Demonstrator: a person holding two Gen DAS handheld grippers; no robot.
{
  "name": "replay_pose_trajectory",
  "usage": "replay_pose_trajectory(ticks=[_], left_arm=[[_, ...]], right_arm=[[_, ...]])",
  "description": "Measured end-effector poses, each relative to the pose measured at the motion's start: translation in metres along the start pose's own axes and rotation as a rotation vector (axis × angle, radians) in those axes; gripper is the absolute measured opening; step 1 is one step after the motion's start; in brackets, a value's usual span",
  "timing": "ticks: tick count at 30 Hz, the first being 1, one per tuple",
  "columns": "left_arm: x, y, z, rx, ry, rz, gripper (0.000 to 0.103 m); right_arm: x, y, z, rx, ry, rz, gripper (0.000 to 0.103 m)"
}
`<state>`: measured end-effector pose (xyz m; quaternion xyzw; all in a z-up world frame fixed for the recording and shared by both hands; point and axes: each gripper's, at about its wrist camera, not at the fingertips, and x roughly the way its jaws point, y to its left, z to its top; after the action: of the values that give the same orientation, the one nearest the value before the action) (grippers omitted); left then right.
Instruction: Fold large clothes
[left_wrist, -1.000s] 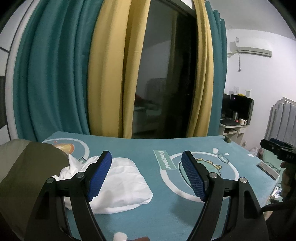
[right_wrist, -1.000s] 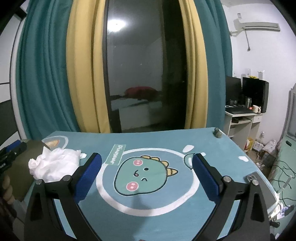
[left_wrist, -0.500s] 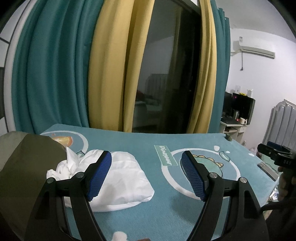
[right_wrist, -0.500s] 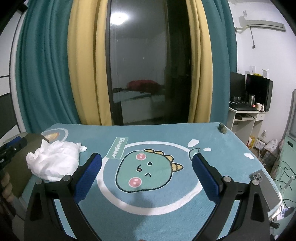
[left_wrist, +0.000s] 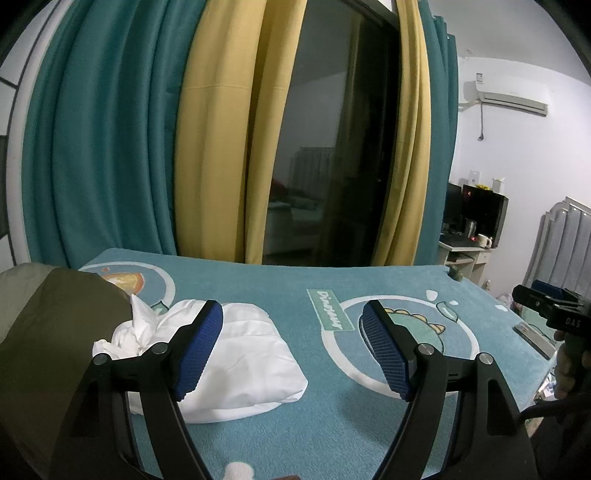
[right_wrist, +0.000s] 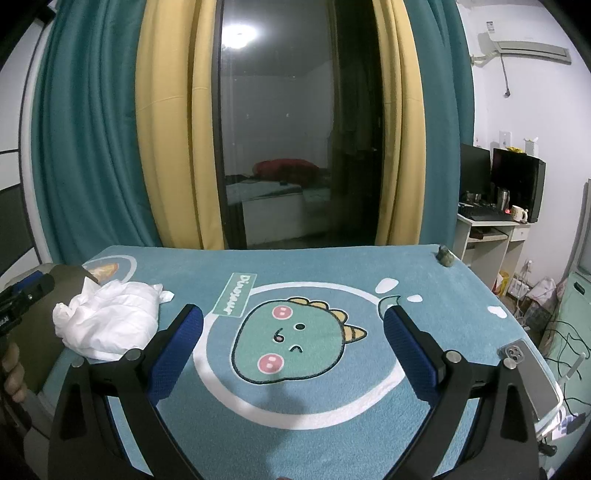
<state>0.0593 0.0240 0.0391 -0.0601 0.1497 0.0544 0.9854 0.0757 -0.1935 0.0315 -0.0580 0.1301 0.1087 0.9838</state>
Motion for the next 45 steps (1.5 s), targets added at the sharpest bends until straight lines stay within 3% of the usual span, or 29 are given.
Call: replay_pose_trajectory(ticks=[45], left_arm=[[0.0039,0.0073,0.0019,0.003,0.004,-0.020,0.081]], right_arm=[[0.0026,0.0014,-0.0044,0.005,0.020,-0.003,0.097]])
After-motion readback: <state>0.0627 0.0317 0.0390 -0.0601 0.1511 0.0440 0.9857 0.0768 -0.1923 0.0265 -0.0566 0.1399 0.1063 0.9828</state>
